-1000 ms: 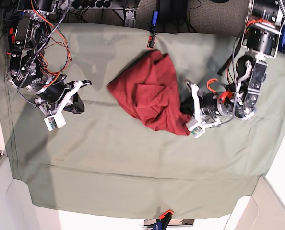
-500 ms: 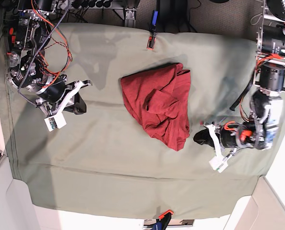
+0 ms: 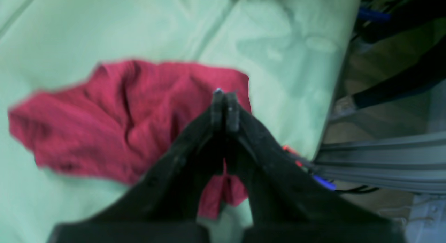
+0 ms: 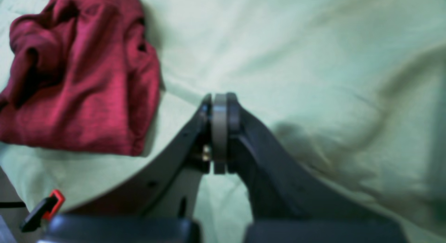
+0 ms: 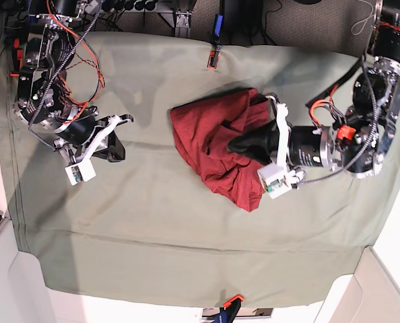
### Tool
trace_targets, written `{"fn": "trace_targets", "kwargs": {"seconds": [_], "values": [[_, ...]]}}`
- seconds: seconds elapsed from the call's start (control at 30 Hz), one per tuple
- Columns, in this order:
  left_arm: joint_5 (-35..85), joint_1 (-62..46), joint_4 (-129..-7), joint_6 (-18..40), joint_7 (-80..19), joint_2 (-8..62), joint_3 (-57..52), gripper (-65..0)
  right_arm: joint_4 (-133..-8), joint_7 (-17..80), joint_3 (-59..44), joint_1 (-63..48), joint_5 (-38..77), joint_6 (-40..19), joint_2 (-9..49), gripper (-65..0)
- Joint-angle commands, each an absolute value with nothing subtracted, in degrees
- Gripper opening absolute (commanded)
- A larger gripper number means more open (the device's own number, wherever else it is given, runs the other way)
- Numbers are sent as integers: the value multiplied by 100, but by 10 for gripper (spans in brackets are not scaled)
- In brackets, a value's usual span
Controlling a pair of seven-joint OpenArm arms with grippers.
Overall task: Fold the T-shirt properly
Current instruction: 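Tuck and flatten the bundle's loose edge with the left gripper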
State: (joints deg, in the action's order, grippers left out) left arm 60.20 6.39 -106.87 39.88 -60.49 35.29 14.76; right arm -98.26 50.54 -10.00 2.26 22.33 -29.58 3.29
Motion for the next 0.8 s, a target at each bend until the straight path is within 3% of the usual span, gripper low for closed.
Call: {"fn": "trace_targets", "kwargs": {"seconds": [0.0, 0.4, 0.53, 0.77], "values": [[6027, 681, -10722, 4000, -5826, 3441, 1431, -650, -9806, 4921, -1011, 316, 2290, -2978, 336, -650], [5006, 696, -9467, 4000, -5210, 2324, 1431, -650, -9474, 4836, -1011, 346, 2294, -2980, 333, -650], [4812, 718, -9052, 4000, -5205, 2408, 1428, -650, -9474, 4840, -1011, 342, 2292, -2980, 336, -650], [5181, 860, -9004, 4000, -5210, 3251, 1426, -650, -9474, 4818, -1011, 344, 2294, -2980, 336, -650]]}}
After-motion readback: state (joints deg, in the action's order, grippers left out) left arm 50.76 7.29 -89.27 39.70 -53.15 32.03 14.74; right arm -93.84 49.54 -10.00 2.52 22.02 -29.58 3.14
